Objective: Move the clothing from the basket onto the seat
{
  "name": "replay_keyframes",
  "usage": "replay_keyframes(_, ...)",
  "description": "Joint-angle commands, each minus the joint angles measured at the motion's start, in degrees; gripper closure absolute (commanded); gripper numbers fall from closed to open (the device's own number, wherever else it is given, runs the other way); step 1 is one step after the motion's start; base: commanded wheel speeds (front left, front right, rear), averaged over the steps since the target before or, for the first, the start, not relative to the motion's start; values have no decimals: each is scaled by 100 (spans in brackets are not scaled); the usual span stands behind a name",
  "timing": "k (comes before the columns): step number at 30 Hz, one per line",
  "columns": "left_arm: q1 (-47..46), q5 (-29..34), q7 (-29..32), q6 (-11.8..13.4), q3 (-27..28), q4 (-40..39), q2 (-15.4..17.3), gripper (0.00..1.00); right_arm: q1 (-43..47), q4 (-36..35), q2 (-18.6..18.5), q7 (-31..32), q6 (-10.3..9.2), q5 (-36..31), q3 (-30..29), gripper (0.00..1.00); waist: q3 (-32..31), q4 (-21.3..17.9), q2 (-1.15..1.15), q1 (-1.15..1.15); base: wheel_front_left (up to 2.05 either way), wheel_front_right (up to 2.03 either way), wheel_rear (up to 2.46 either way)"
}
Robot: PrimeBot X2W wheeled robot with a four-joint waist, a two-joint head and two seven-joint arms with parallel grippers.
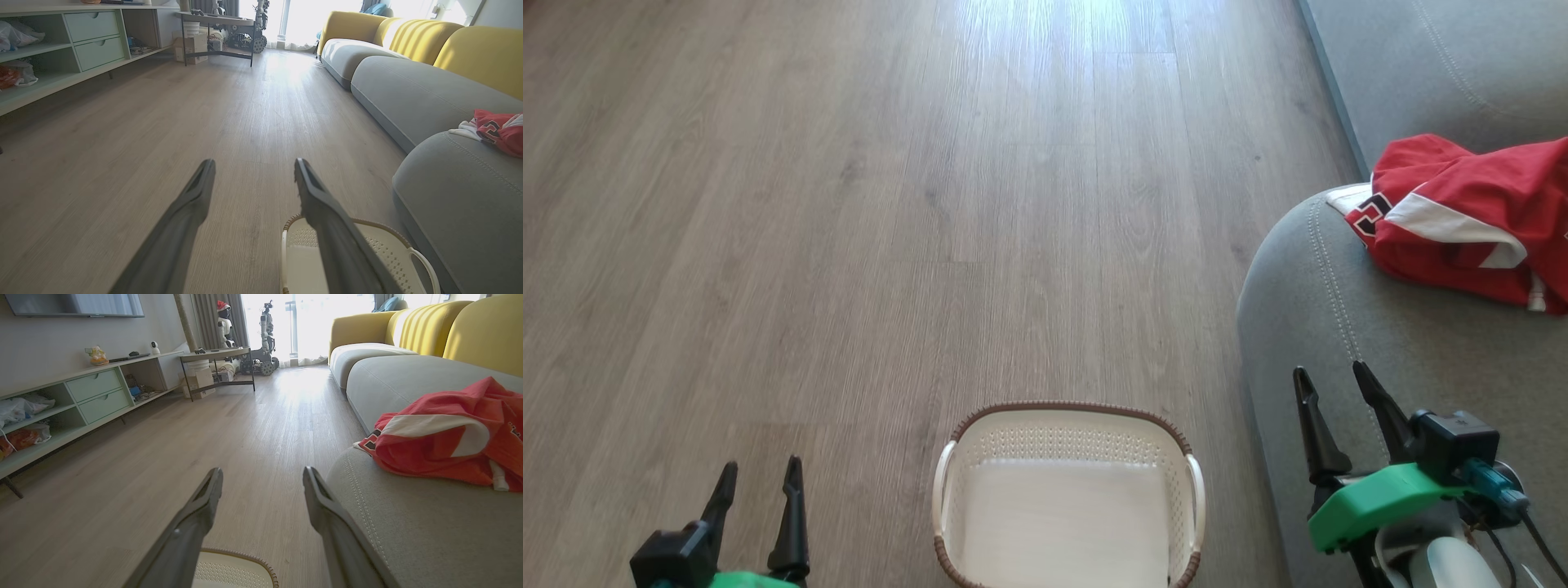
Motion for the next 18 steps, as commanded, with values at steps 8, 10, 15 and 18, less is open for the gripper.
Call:
replay_keyframes(8,-320,134,-72,-80,355,35,-5,0,-99,-80,3,-96,-2,91,167,0,-41,-32,0,0,0,0,0)
replay_keyframes(10,-331,152,-72,-101,375,64,-27,0,-96,-65,3,-101,-2,96,175,0,-49,-37,0,0,0,0,0)
replay_keyframes(15,-328,180,-72,-152,428,123,-70,0,-84,-52,3,-108,-2,100,182,0,-60,-43,0,0,0,0,0)
replay_keyframes(18,-318,201,-72,-185,467,160,-94,0,-70,-49,3,-112,-2,104,178,0,-67,-39,0,0,0,0,0)
